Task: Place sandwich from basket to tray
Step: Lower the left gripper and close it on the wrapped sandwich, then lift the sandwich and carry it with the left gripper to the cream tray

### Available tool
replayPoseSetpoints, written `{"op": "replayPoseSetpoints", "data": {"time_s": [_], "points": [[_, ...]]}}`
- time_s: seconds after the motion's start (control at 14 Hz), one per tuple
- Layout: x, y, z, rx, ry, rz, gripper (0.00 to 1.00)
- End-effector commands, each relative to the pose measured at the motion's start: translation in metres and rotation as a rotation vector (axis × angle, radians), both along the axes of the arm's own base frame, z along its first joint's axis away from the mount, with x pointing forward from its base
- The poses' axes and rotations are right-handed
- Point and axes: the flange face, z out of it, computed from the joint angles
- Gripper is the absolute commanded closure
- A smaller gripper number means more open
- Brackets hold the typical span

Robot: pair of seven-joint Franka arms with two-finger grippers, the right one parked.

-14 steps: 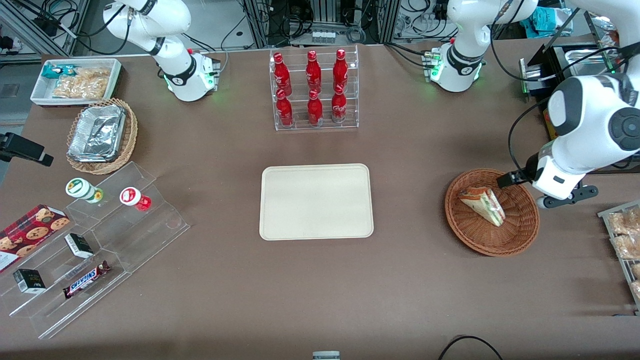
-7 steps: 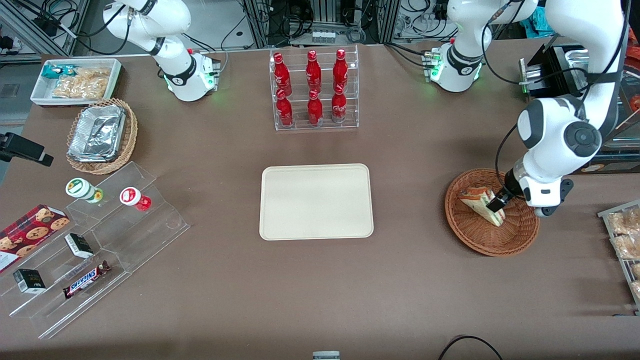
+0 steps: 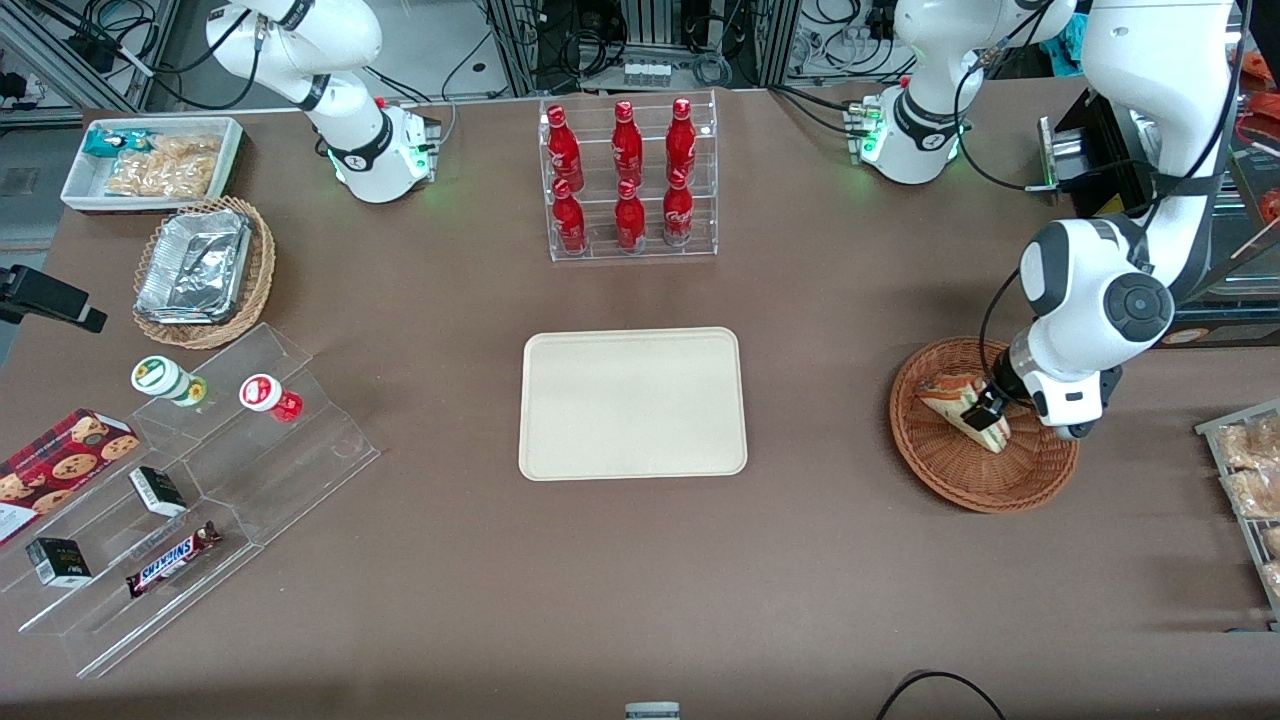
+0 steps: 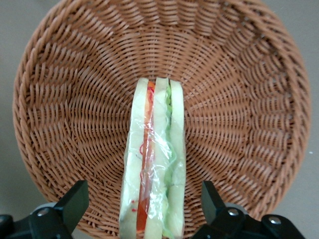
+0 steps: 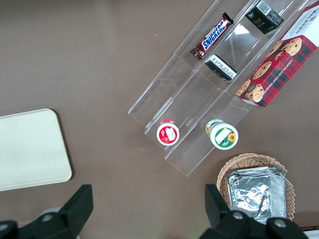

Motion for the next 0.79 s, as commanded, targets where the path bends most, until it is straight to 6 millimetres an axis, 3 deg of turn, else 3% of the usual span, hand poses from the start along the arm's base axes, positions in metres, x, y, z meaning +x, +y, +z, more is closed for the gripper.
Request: {"op": "replayPoseSetpoints", "data": {"time_s": [0.0, 0.14, 0.21, 0.36, 0.43, 0.71], "points": [[0.006, -0.004, -0.018, -0.007, 0.015, 0.024, 0.0], [0.005, -0.007, -0.029, -0.006, 0.034, 0.053, 0.0], [0.005, -0.008, -0.031, -0.004, 0.037, 0.07, 0.12], [0.005, -0.008, -0.031, -0.001, 0.042, 0.08, 0.7], [0.004, -0.008, -0.028, -0.002, 0.042, 0.075, 0.86], [0.012, -0.009, -0.005, 0.011, 0.057, 0.046, 0.91]]}}
